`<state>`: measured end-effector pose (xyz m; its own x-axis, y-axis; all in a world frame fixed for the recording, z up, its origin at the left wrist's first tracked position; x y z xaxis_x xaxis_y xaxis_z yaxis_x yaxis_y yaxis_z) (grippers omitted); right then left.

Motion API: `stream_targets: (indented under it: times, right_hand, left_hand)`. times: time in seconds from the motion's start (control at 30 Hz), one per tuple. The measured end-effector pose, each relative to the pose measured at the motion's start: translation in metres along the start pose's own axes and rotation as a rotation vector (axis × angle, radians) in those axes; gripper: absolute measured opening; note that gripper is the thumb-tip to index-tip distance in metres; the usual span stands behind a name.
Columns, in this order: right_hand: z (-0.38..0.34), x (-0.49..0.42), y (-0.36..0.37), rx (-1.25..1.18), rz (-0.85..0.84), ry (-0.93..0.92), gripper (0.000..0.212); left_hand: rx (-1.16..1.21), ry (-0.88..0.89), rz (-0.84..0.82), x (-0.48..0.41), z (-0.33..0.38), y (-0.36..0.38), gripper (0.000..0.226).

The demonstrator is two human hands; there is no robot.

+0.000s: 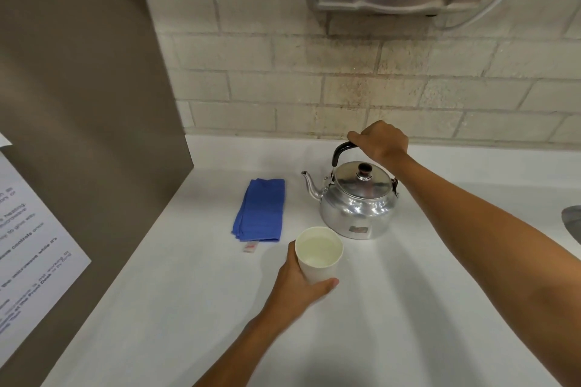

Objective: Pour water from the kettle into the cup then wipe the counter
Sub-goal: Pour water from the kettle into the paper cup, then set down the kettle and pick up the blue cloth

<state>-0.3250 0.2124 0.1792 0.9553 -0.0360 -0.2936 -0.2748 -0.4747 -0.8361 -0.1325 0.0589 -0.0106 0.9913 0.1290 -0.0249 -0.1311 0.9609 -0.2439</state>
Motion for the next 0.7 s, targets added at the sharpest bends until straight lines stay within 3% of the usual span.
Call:
stream_targets:
  times: [0.43,0.6,0.7]
  right_hand:
    - [-0.005,0.008,0.004,-0.022,-0.003,-0.06,0.056]
    - [-0.015,0.046,-0.017,-0.075,0.213,-0.246,0.037]
    - [0.007,0.088,-0.027,-0.244,0.381,-0.145,0.039]
  left_hand:
    - [-0.009,-0.005,0.008,0.0,0.001,-0.001,0.073]
    - [0.009,0.004,-0.006,0.001,0.003,-0.001,0.073]
    - [0.011,0.003,-0.035,0.001,0.005,0.001,0.077]
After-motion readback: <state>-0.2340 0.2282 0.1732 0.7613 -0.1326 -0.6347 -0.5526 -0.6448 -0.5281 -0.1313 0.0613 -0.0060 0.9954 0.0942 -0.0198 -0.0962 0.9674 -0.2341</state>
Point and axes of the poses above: each hand's wrist, its own x-axis away from the middle knuckle, its own y-axis out of the palm, z = x × y, the point moved 10 cm from there along -x, towards the middle knuckle, and after that the axes turned 4 degrees about z, right-handed, at the moved point
